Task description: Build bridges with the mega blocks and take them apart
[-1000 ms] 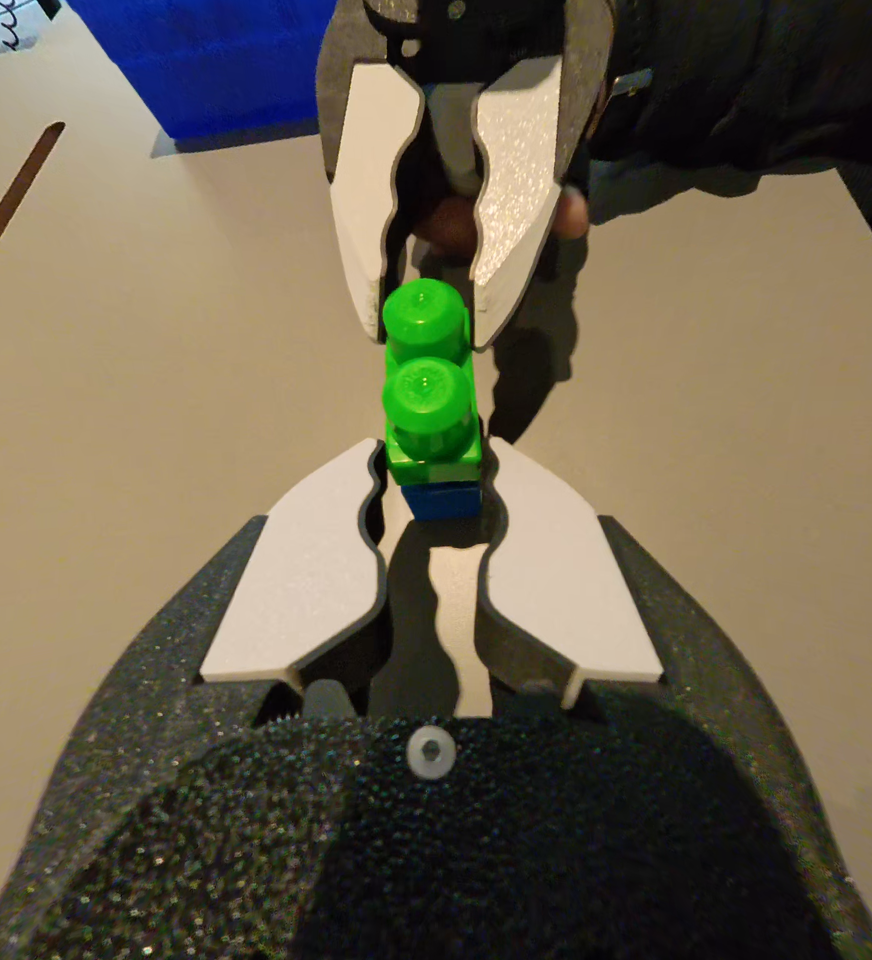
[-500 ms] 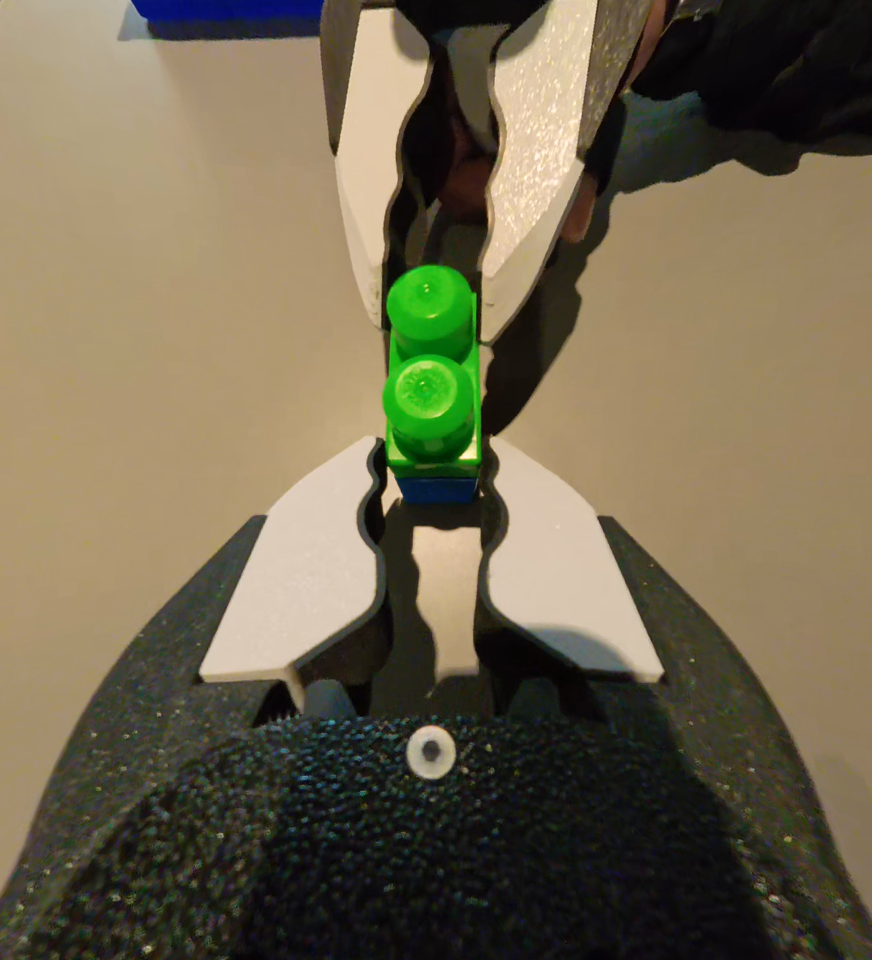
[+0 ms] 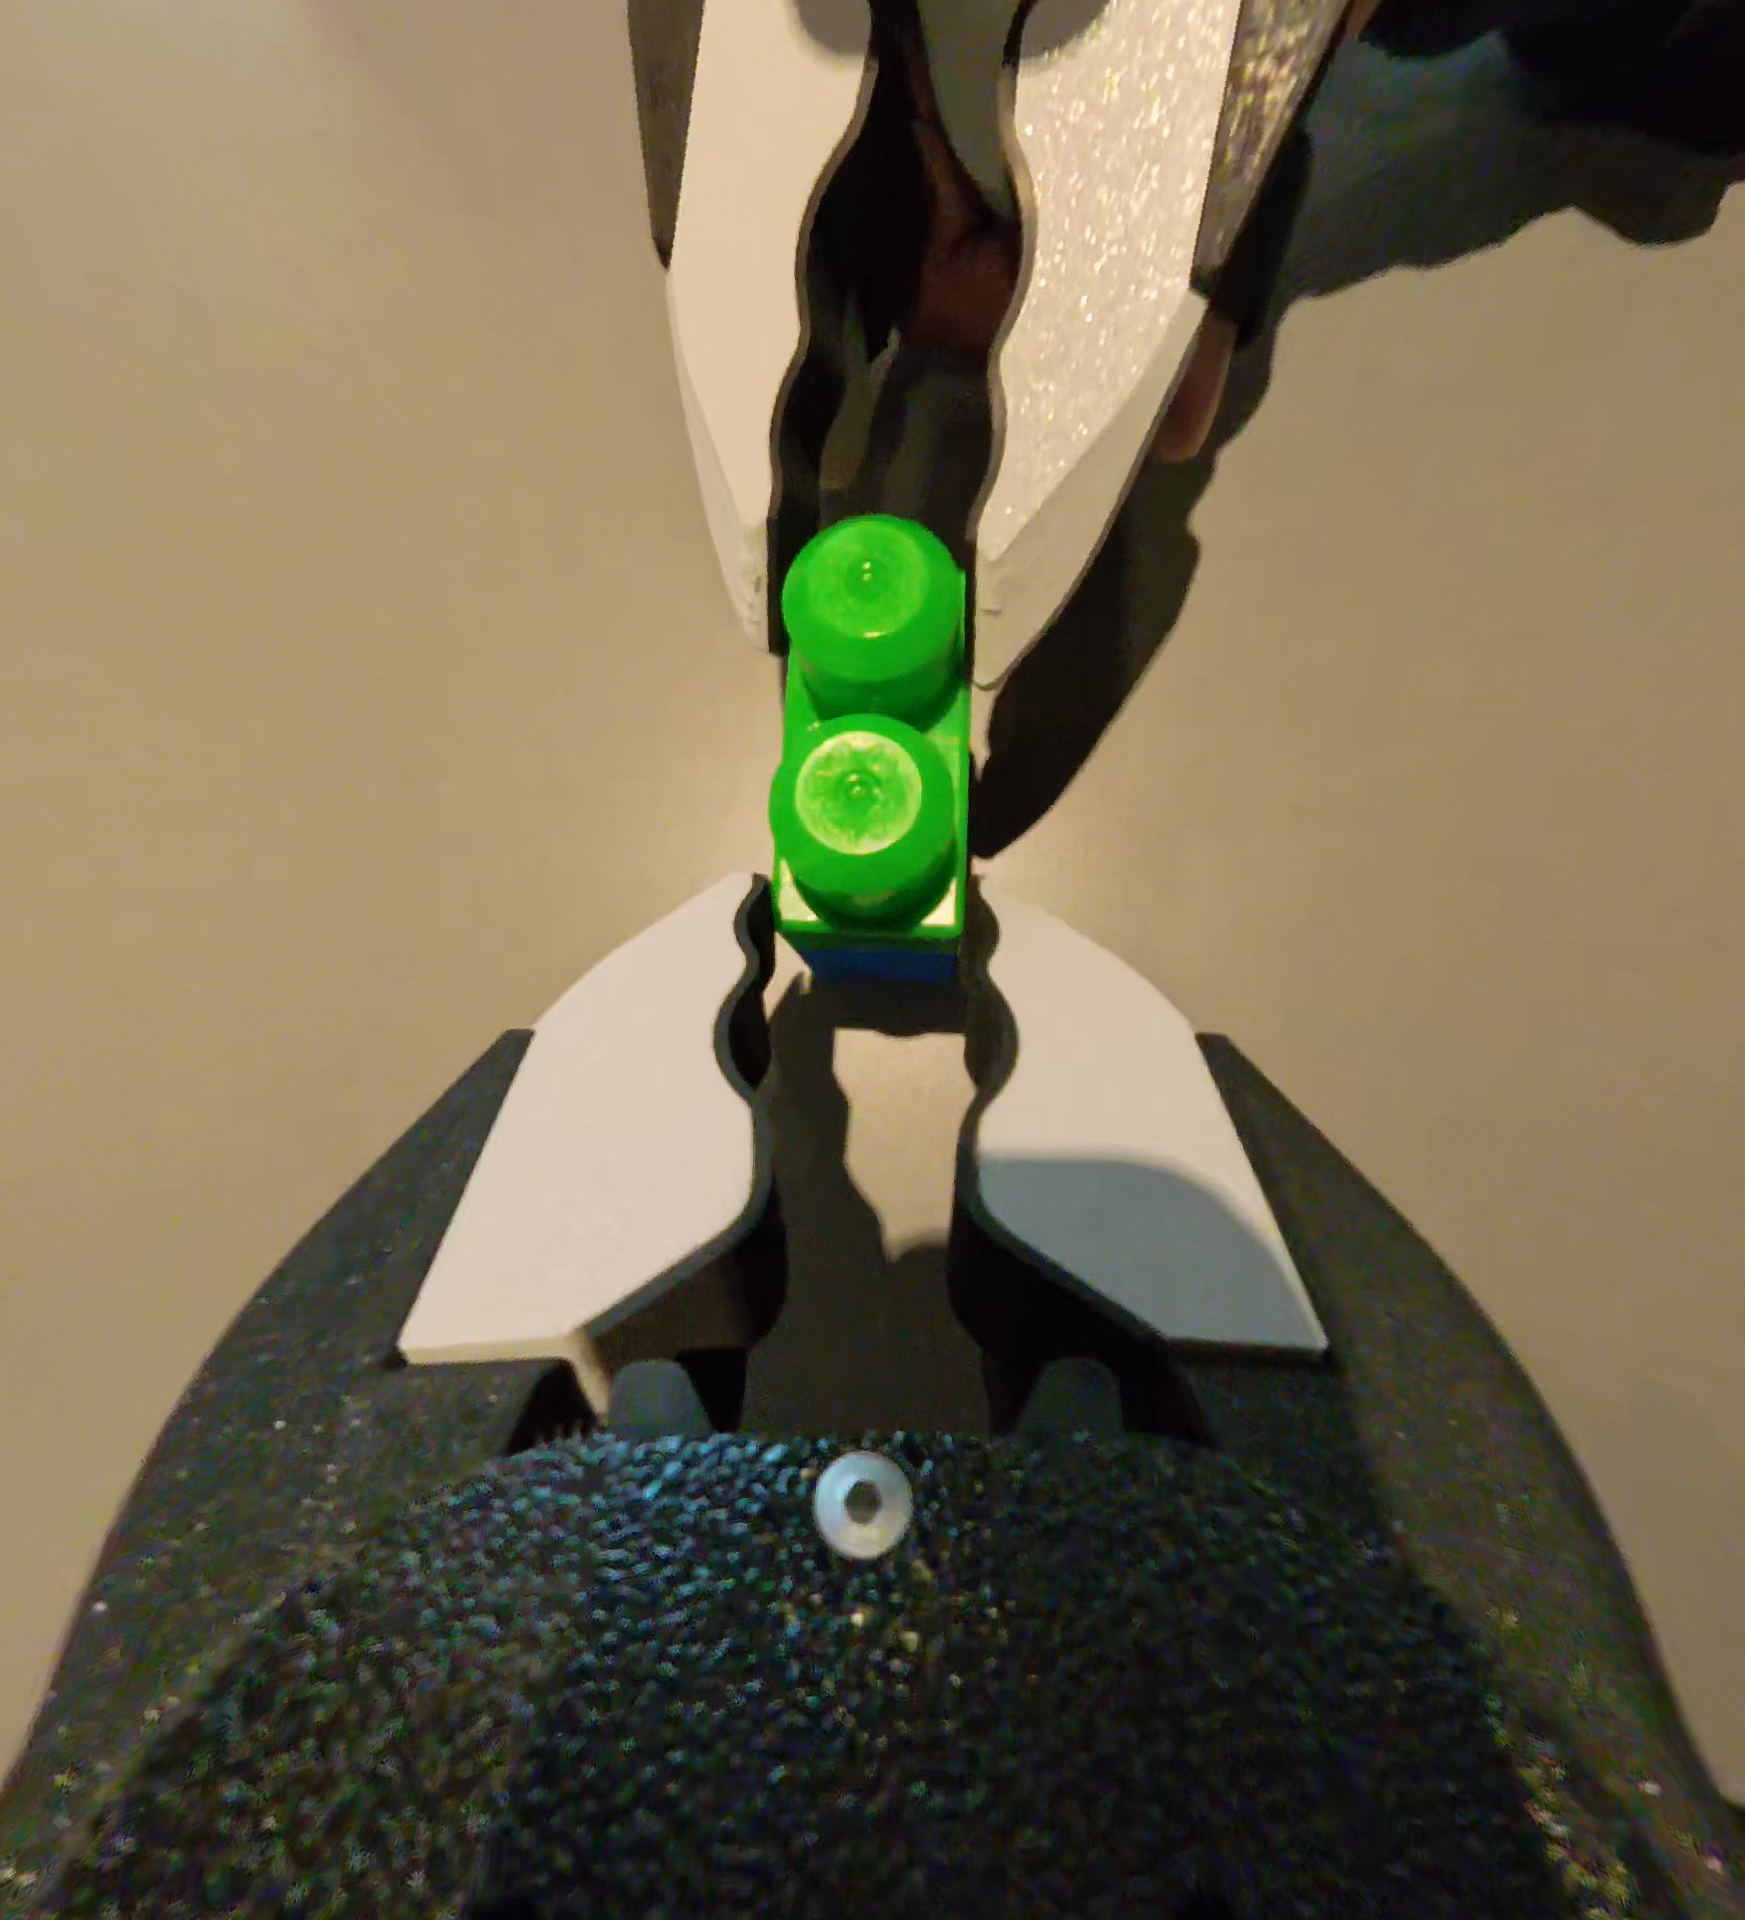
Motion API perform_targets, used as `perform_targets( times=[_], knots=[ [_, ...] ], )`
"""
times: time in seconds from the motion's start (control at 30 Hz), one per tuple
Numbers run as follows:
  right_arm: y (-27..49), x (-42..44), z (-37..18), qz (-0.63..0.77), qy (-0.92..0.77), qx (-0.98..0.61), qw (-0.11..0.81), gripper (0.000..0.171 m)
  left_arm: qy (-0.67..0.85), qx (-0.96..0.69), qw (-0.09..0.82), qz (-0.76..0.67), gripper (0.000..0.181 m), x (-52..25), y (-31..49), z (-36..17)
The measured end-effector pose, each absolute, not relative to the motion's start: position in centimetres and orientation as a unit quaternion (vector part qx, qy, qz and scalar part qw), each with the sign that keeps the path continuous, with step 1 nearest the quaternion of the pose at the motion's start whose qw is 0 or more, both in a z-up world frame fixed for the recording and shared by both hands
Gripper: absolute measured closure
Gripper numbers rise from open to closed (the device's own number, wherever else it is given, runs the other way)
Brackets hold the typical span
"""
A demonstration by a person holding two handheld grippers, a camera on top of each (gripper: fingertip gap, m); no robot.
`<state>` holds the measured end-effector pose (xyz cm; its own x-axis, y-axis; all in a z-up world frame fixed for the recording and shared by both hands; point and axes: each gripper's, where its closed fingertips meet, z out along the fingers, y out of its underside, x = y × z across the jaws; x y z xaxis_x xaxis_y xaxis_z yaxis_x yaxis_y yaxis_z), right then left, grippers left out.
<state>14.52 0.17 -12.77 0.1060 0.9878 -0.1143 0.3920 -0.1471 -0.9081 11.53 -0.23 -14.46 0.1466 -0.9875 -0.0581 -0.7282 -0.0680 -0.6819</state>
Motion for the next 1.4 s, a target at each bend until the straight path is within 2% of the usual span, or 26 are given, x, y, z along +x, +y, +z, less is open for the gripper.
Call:
perform_targets(
  times=[0.03, 0.27, 0.43, 0.5, 0.57, 0.7, 0.87, 1.0, 1.13, 1.4],
  knots=[
    [0.2, 14.5, -12.7, 0.402, -0.534, -0.643, 0.373, 0.138, 0.61, -0.693, 0.308, -0.231, 0.147, 11.6, -0.2, -14.4],
    [-0.1, 15.1, -12.3, 0.414, -0.534, -0.628, 0.386, 0.14, 0.585, -0.682, 0.355, -0.256, 0.144, 11.5, 0.2, -14.7],
    [-0.4, 15.8, -11.1, 0.45, -0.52, -0.607, 0.399, 0.123, 0.545, -0.682, 0.377, -0.309, 0.119, 11.0, 0.6, -13.5],
    [-0.2, 16.2, -11.7, 0.42, -0.536, -0.614, 0.399, 0.117, 0.54, -0.681, 0.376, -0.32, 0.115, 10.7, 0.6, -13.6],
    [-0.2, 16.4, -12.9, 0.379, -0.557, -0.63, 0.387, 0.102, 0.549, -0.682, 0.362, -0.32, 0.114, 10.8, 0.4, -14.5],
    [-0.4, 16.3, -15.4, 0.304, -0.598, -0.652, 0.354, 0.096, 0.578, -0.69, 0.332, -0.282, 0.115, 11.4, 0.2, -16.6],
    [0.1, 16.0, -16.6, 0.255, -0.607, -0.67, 0.344, 0.11, 0.599, -0.687, 0.328, -0.249, 0.127, 12.1, 0.2, -17.4],
    [0.5, 15.9, -16.7, 0.243, -0.603, -0.675, 0.348, 0.122, 0.611, -0.685, 0.318, -0.236, 0.144, 12.2, -0.1, -17.9],
    [0.5, 15.7, -16.8, 0.231, -0.605, -0.675, 0.353, 0.131, 0.602, -0.694, 0.321, -0.23, 0.146, 12.3, 0.1, -18.0],
    [0.8, 15.5, -16.9, 0.224, -0.593, -0.687, 0.356, 0.131, 0.58, -0.714, 0.316, -0.233, 0.146, 12.3, 0.3, -18.0]
  ],
)
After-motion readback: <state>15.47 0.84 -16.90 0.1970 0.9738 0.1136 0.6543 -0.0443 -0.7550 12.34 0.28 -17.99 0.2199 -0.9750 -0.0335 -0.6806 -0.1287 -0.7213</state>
